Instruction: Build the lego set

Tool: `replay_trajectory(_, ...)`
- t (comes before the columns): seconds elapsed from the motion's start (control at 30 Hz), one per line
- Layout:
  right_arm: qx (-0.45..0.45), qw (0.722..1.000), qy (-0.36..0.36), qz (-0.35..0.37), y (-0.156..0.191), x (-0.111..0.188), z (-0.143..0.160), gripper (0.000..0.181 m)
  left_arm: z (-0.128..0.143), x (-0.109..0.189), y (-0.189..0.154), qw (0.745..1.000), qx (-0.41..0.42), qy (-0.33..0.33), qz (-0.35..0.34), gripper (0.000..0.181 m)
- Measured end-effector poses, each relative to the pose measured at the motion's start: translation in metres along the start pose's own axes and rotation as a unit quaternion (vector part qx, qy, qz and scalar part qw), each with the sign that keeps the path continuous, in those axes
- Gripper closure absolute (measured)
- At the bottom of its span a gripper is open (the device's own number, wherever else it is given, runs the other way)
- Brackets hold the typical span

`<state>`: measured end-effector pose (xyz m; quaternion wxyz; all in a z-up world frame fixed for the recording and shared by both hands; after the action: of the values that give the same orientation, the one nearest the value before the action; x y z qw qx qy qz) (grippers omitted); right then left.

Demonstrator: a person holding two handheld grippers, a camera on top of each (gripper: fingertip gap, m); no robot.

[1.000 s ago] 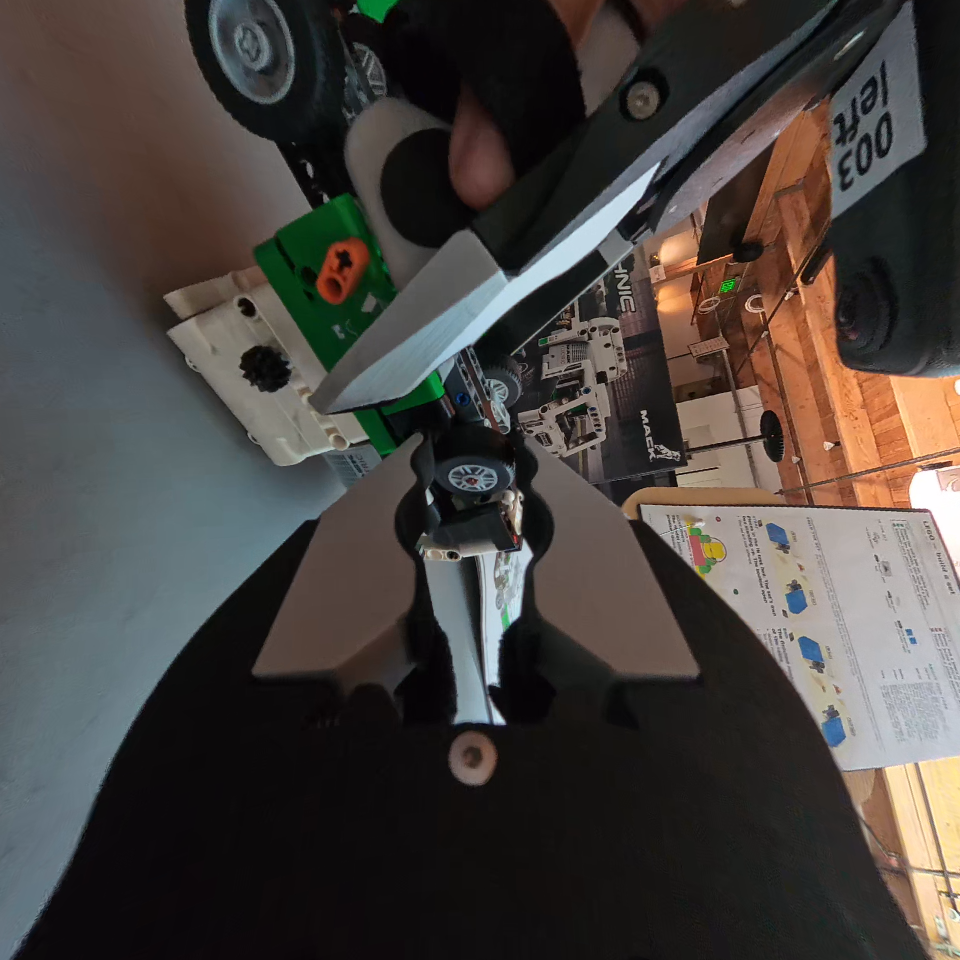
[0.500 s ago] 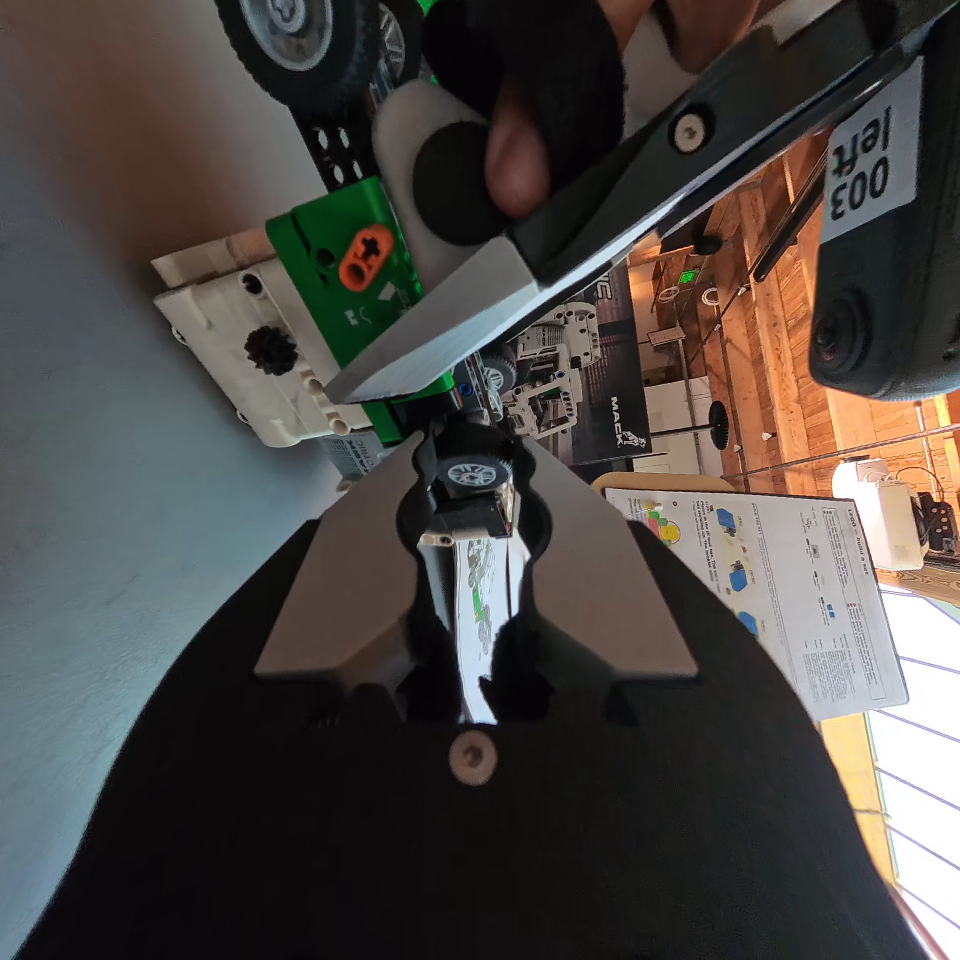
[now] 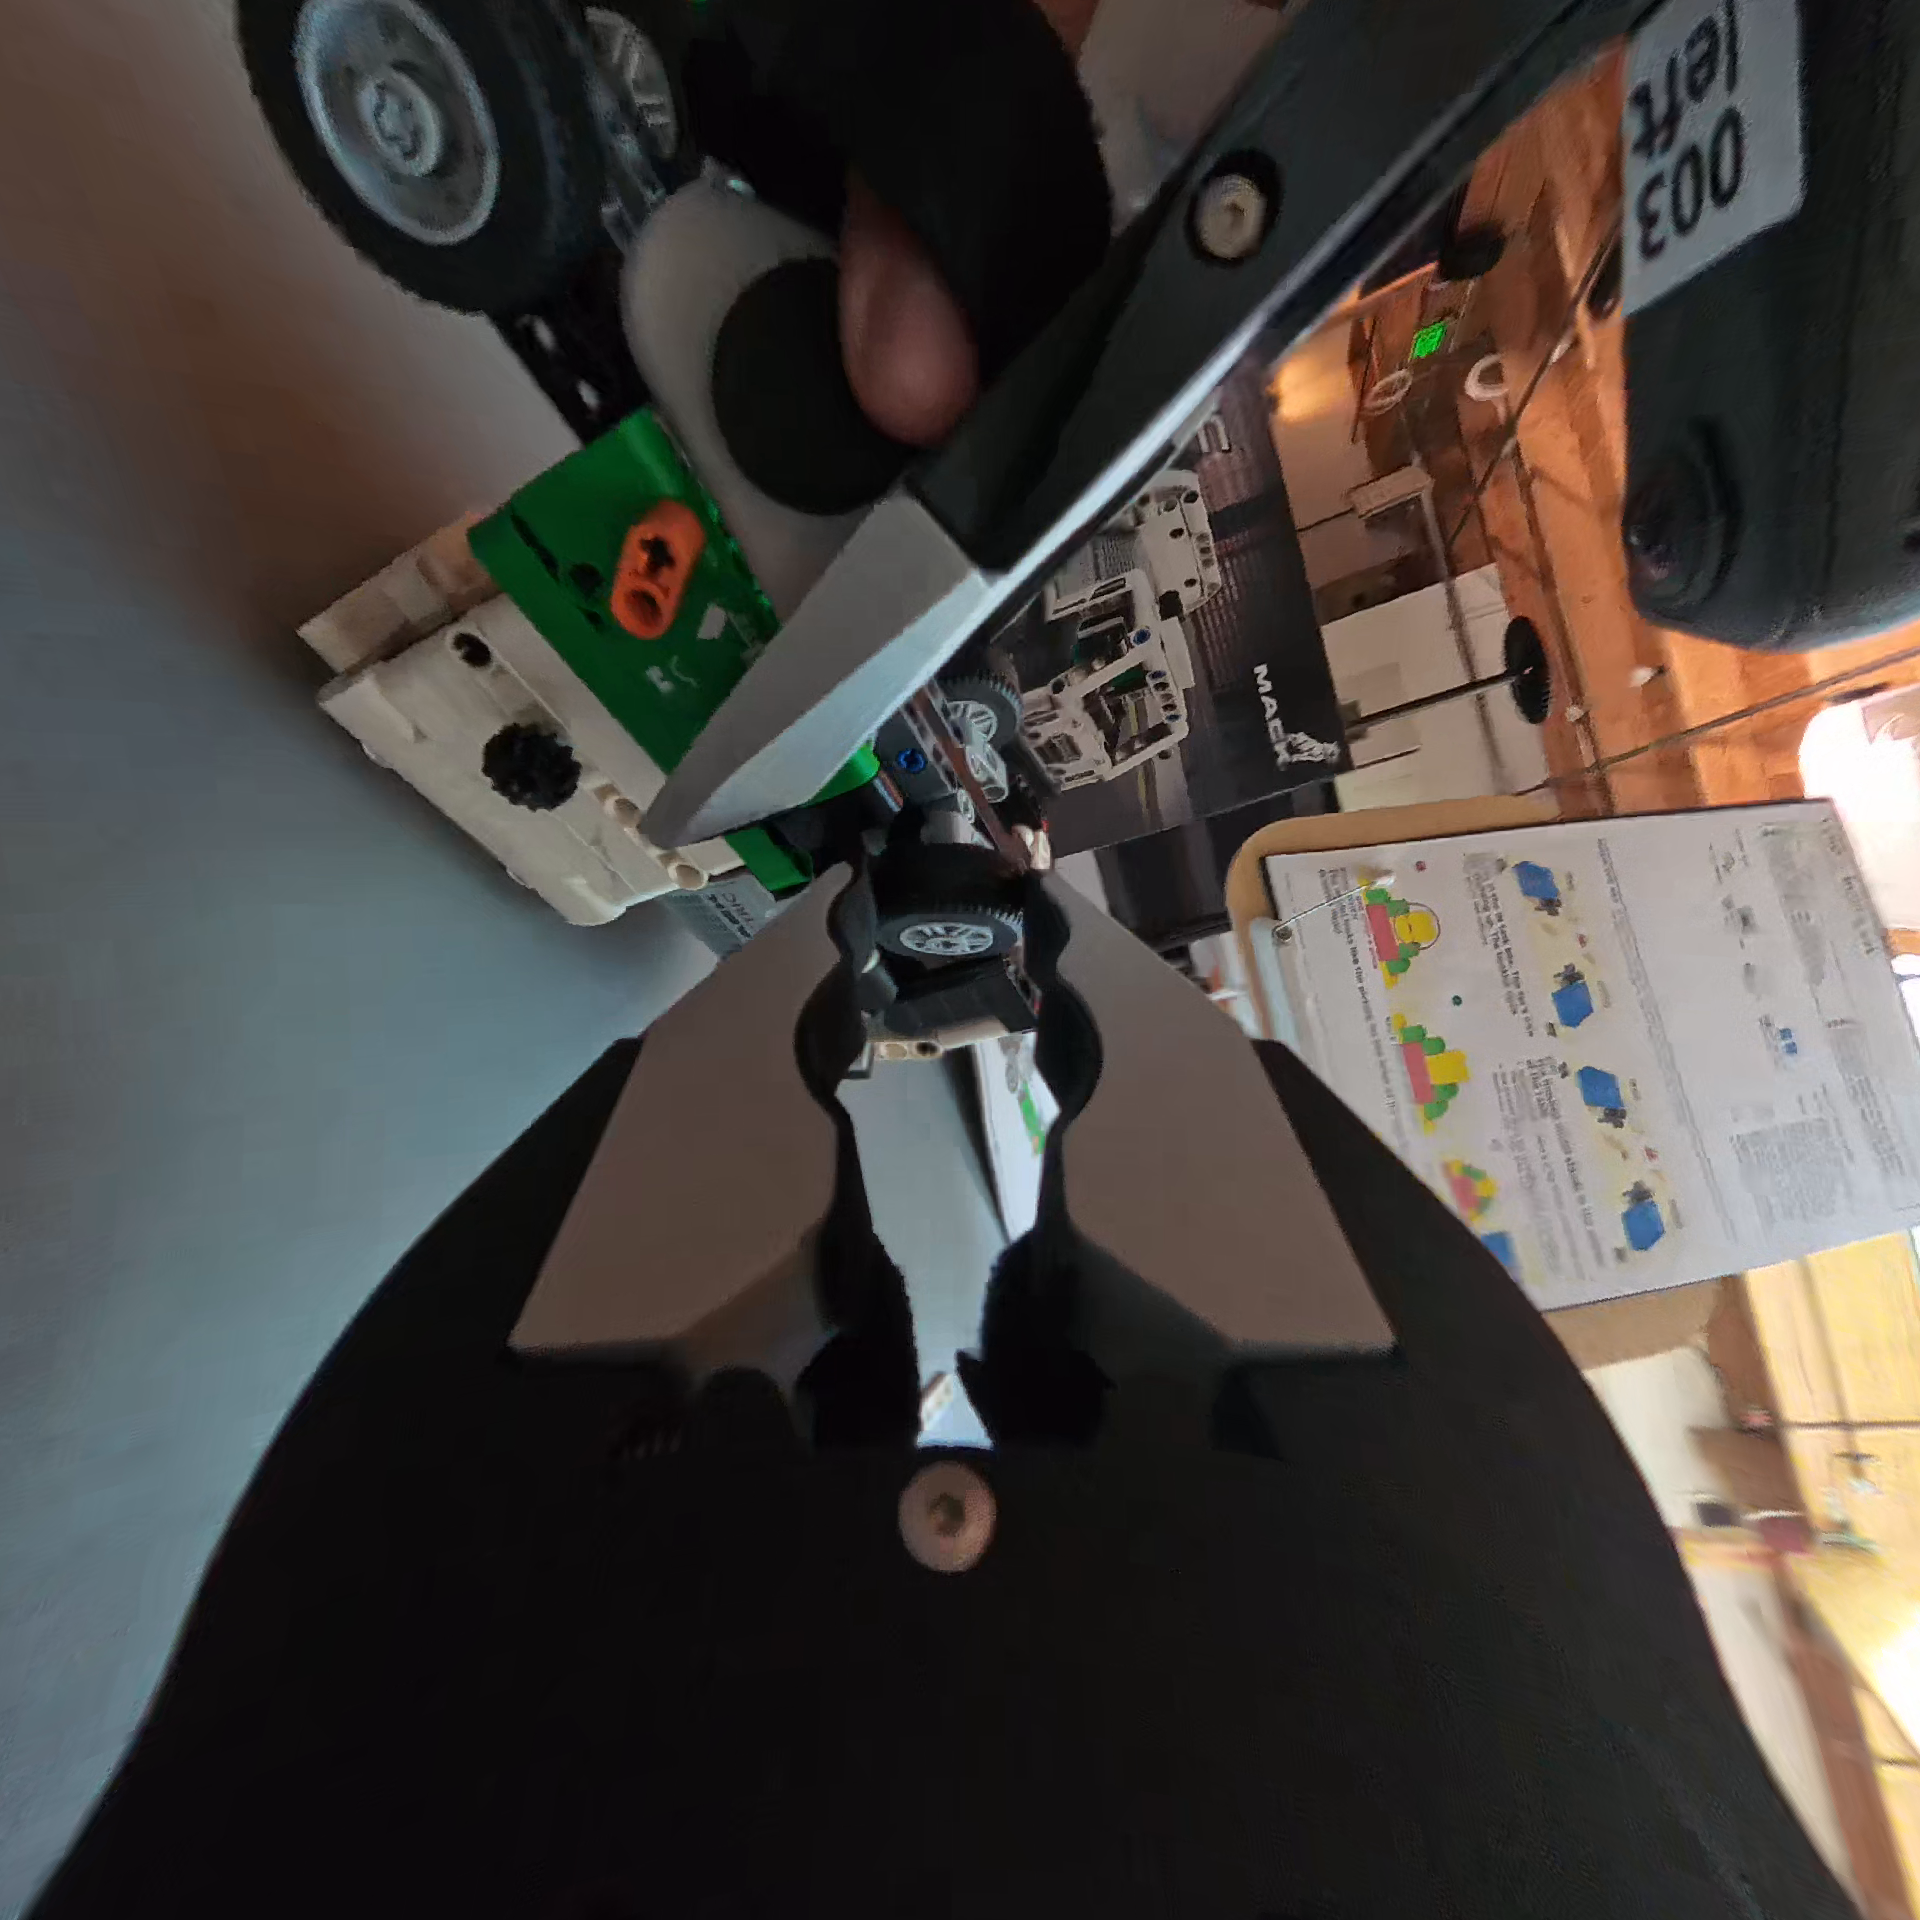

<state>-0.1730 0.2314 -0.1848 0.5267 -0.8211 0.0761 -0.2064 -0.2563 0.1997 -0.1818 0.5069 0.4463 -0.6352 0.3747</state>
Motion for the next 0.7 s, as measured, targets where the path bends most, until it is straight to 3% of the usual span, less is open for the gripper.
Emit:
replay_trajectory(0.1, -0.127, 0.988, -0.011, -0.084, -0.009, 0.000, 0.001, 0.156, 0.000, 0.000, 0.000, 1.000, 0.001, 0.001, 0.000, 0.088)
replay_trajectory(0.2, -0.263, 0.944, -0.015, -0.199, -0.020, -0.003, 0.005, 0.156, 0.000, 0.000, 0.000, 1.000, 0.000, -0.004, 0.003, 0.087)
replay_trajectory(0.27, -0.299, 0.923, -0.022, -0.240, -0.025, -0.004, 0.007, 0.158, 0.001, 0.000, 0.000, 1.000, 0.002, -0.005, 0.004, 0.087)
replay_trajectory(0.5, -0.179, 0.973, -0.038, -0.144, -0.014, -0.001, 0.011, 0.141, -0.001, 0.000, 0.000, 1.000, -0.001, 0.003, 0.000, 0.087)
replay_trajectory(0.7, -0.080, 0.993, -0.036, -0.074, -0.005, -0.011, 0.009, 0.150, 0.000, 0.000, 0.000, 1.000, -0.002, 0.004, 0.001, 0.087)
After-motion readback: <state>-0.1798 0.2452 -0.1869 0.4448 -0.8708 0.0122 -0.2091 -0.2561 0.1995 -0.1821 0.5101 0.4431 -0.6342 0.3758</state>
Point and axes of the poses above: each gripper's, where its closed fingertips meet, x back along the fingers, z out of its underside, y = z × x across the jaws, the point moved 6 cm from there along x, back along the fingers, and after that the axes turned 10 degrees about y, right-handed, at the moved point
